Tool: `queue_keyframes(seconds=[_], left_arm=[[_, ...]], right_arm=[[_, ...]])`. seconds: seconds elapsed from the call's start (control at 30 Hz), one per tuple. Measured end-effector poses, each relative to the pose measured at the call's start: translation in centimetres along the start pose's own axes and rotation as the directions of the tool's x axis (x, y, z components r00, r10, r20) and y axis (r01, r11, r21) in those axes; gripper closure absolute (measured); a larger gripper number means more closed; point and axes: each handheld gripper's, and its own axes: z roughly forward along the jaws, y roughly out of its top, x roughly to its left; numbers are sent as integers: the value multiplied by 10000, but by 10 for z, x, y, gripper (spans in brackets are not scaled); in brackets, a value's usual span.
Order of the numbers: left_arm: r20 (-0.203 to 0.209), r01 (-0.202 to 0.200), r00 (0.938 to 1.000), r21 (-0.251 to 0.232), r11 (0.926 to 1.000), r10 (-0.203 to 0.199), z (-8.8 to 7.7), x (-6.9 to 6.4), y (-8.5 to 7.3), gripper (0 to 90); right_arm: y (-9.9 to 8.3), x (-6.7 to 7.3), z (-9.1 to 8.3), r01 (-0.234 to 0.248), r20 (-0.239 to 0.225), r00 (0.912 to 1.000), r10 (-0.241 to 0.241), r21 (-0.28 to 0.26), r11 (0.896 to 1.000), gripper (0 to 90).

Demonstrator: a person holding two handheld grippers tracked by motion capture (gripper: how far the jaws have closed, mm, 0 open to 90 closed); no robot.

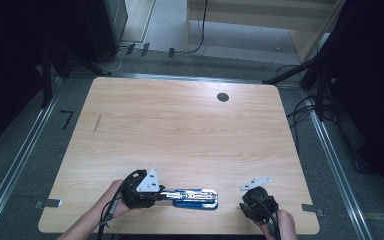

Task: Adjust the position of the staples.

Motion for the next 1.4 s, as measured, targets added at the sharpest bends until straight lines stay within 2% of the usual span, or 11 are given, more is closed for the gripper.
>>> queue_keyframes(seconds=[0.3, 0.5, 0.73, 1.2, 1.4], left_arm=[[19, -50, 10000, 38, 10000, 50, 0, 0, 1, 733], [27, -58, 10000, 33, 10000, 58, 0, 0, 0, 733], [19, -32, 10000, 9, 10000, 32, 0, 1, 1, 733], [43, -66, 10000, 33, 10000, 65, 1, 0, 1, 732], [54, -89, 9999, 31, 10000, 88, 1, 0, 2, 732]], right_arm=[[1, -3, -5, 256, -229, 9994, -265, -404, 9989, 798], [2, -3, -10, 241, -378, 9989, -268, -708, 9972, 798], [4, -4, -16, 546, -530, 9968, -605, -1074, 9927, 798], [12, -2, -16, 1025, -625, 9918, -1111, -1263, 9867, 798], [19, 0, -14, 1287, -672, 9879, -1400, -1501, 9803, 798]])
